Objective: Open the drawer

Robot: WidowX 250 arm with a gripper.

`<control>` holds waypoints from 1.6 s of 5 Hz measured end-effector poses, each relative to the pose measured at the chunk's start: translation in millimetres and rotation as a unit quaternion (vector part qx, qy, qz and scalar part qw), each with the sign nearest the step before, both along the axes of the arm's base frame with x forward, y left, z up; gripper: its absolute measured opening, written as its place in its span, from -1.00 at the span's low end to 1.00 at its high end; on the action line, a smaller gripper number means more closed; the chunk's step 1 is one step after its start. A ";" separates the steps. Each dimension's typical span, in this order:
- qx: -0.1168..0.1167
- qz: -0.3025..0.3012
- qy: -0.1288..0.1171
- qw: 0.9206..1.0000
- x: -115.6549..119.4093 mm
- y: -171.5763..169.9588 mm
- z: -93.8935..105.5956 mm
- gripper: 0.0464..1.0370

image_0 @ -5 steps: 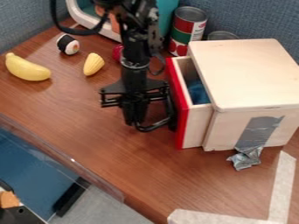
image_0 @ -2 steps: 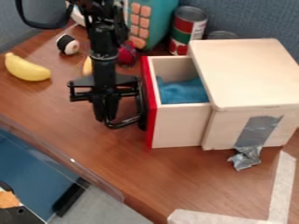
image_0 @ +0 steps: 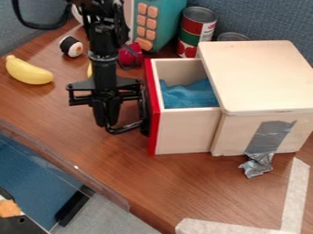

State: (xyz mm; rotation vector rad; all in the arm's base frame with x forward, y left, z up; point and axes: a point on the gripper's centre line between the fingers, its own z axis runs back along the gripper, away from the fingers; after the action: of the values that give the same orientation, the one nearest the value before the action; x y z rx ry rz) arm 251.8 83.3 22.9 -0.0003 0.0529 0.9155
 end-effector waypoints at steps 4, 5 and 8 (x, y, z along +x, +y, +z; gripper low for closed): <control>0.013 0.005 0.008 1.000 -6.5 22.4 2.9 -0.25; 0.012 -0.008 0.009 1.000 -7.0 21.6 3.1 0.38; 0.003 -0.141 -0.040 0.989 6.2 14.7 57.6 0.93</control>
State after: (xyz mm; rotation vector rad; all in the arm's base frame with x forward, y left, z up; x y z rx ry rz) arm 257.9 97.9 80.5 -0.0242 -0.0235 0.6325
